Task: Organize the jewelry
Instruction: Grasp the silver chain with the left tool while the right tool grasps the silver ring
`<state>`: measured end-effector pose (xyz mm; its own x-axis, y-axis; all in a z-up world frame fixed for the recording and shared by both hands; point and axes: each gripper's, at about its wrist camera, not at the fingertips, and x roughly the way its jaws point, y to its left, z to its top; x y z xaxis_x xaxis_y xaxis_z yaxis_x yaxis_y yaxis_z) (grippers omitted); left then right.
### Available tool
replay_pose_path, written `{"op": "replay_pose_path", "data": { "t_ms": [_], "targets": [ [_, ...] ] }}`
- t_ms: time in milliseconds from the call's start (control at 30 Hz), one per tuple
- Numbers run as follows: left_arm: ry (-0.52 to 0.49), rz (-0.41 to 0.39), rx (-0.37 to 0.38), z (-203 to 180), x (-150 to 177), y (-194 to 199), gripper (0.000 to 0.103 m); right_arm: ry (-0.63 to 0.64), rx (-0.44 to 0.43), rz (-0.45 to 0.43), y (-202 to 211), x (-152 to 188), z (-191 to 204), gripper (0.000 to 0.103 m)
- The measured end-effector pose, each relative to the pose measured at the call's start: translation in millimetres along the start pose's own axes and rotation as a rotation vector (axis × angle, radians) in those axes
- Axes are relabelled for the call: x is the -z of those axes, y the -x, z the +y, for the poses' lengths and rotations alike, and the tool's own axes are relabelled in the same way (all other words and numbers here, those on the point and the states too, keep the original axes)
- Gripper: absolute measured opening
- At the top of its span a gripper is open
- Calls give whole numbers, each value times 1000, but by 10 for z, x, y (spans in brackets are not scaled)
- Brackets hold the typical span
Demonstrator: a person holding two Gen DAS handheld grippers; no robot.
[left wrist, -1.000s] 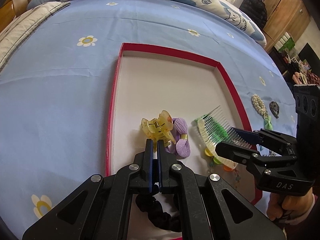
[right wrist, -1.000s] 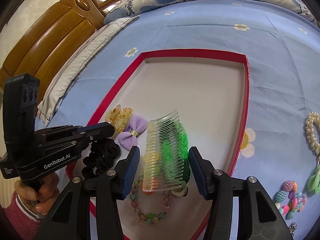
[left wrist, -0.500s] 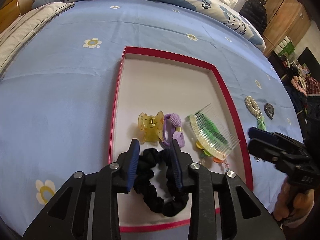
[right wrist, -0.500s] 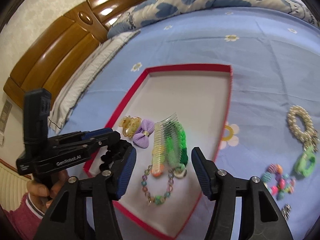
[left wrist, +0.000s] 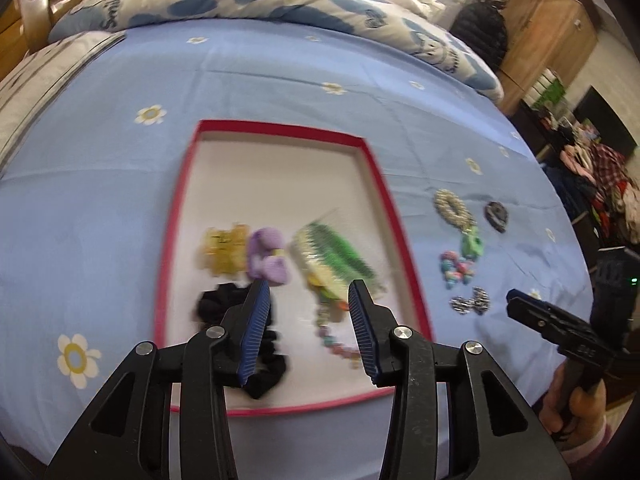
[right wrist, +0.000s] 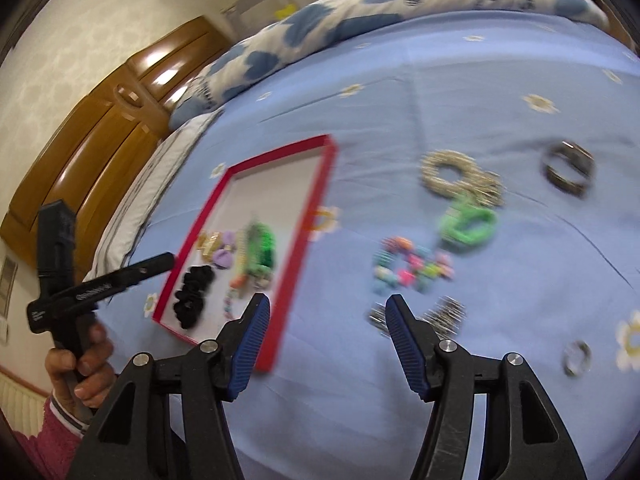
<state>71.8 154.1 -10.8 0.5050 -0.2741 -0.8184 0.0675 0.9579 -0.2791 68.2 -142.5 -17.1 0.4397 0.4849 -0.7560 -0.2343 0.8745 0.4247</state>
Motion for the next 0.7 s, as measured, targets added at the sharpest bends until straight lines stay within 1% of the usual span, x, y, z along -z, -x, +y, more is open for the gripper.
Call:
{"op": "replay_pose_path", "data": {
  "t_ms": [33,100,267,500,700],
  "targets": [
    [-8,0,5,-51,4,11,43,-12,11,-5,49,34,-55,62],
    [-31,-2,18,-185,15,30,45,-40,35,-14,151,102,-196,62],
    [-86,20,57,-498,71,-6,45,-106,83,-45,404,273,-505,62],
    [-168,69,104,-960,207,-159,45,-154,152,-79,633,436,-782,62],
    [-215,105,134,-1265,265,-315,45,-178,219,-105,793,516,-999,63]
  ]
}}
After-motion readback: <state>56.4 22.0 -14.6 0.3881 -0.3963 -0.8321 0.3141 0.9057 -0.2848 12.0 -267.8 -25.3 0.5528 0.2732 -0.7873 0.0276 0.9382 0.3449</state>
